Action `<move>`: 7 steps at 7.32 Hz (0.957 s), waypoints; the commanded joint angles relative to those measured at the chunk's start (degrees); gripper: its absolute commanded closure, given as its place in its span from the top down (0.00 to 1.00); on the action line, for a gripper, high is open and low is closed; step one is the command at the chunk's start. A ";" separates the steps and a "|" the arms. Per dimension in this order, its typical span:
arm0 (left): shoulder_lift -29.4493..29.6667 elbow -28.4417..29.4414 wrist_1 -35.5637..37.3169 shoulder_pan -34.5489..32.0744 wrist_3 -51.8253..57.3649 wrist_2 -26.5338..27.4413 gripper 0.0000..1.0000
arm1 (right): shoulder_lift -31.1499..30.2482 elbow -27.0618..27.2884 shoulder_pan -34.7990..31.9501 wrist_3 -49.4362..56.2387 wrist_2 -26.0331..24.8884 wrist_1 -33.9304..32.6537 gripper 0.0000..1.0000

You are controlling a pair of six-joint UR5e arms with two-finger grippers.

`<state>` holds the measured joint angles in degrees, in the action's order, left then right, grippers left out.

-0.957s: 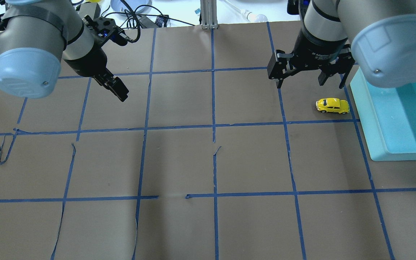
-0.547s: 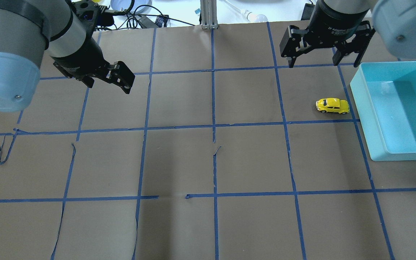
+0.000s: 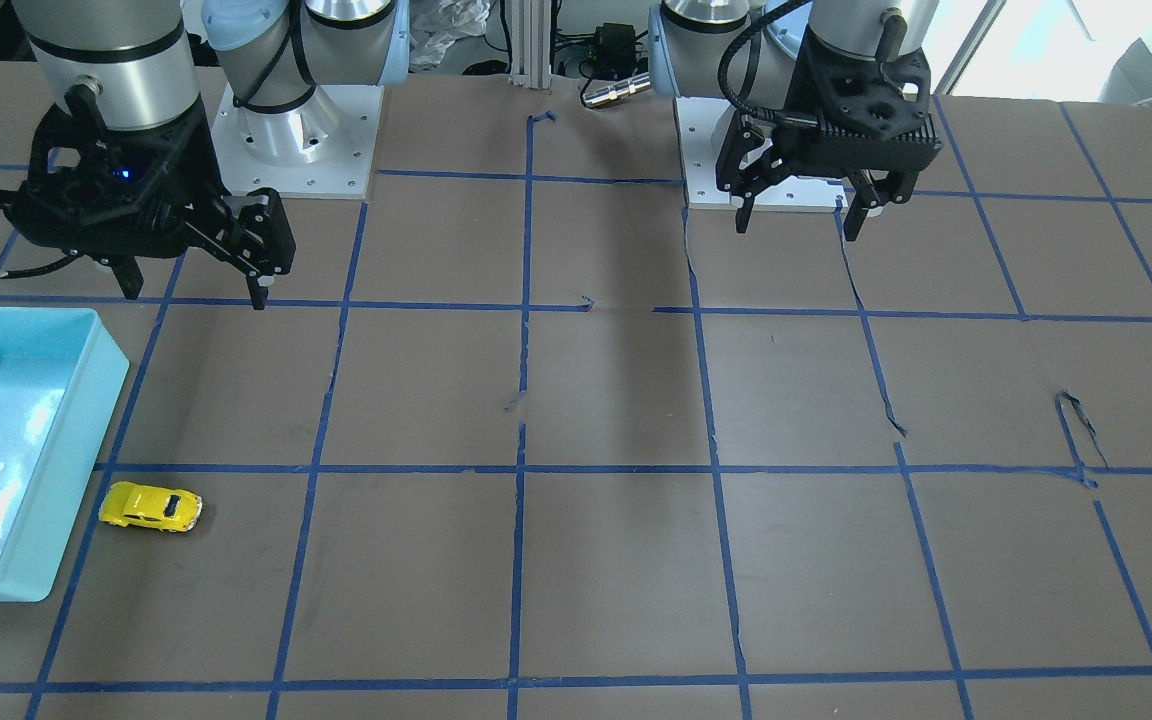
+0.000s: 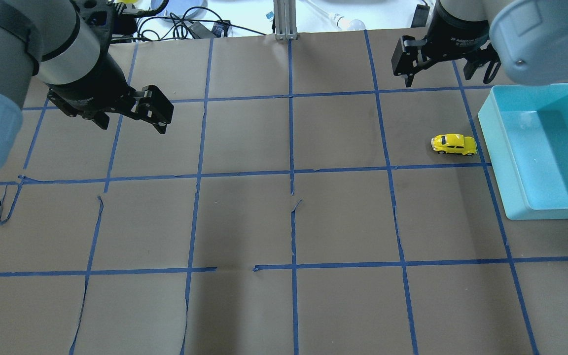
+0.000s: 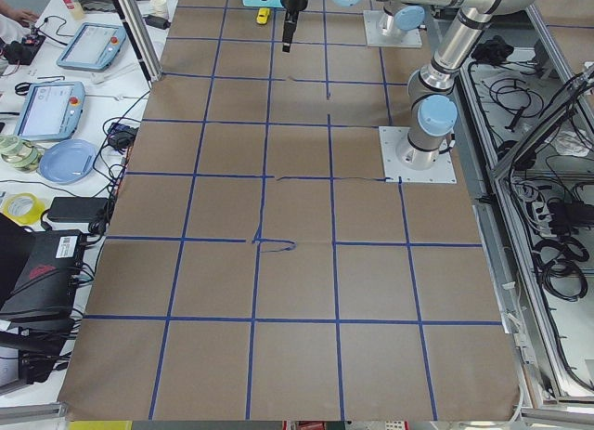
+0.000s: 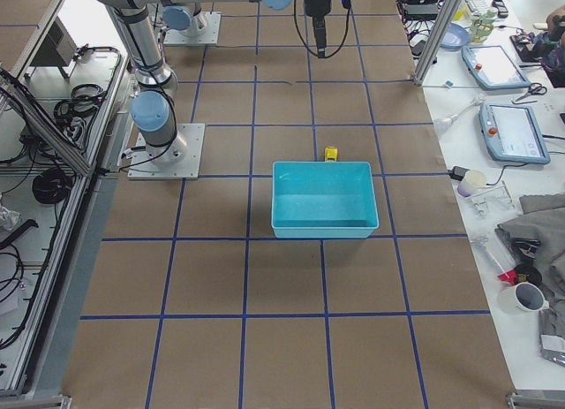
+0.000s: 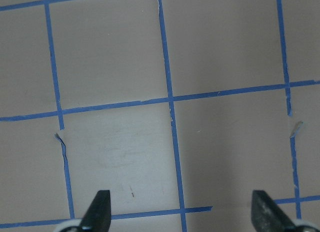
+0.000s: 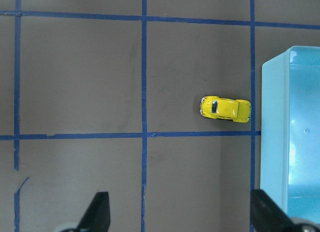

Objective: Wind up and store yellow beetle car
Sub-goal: 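Raise the left gripper away while moving the right gripper toward the car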

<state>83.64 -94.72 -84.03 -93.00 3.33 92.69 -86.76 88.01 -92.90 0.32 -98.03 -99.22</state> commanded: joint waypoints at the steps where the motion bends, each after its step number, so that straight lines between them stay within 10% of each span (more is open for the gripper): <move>1: 0.12 0.59 0.00 -0.96 -0.95 0.12 1.00 | 3.07 0.85 2.18 13.67 0.02 -2.89 1.00; 7: -0.06 0.50 0.00 -0.96 -1.05 0.03 1.00 | 6.15 11.20 20.80 58.45 9.43 -11.22 1.00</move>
<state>83.59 -94.14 -84.02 -93.95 2.29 92.76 -81.67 96.27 -75.76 51.90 -88.92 -107.25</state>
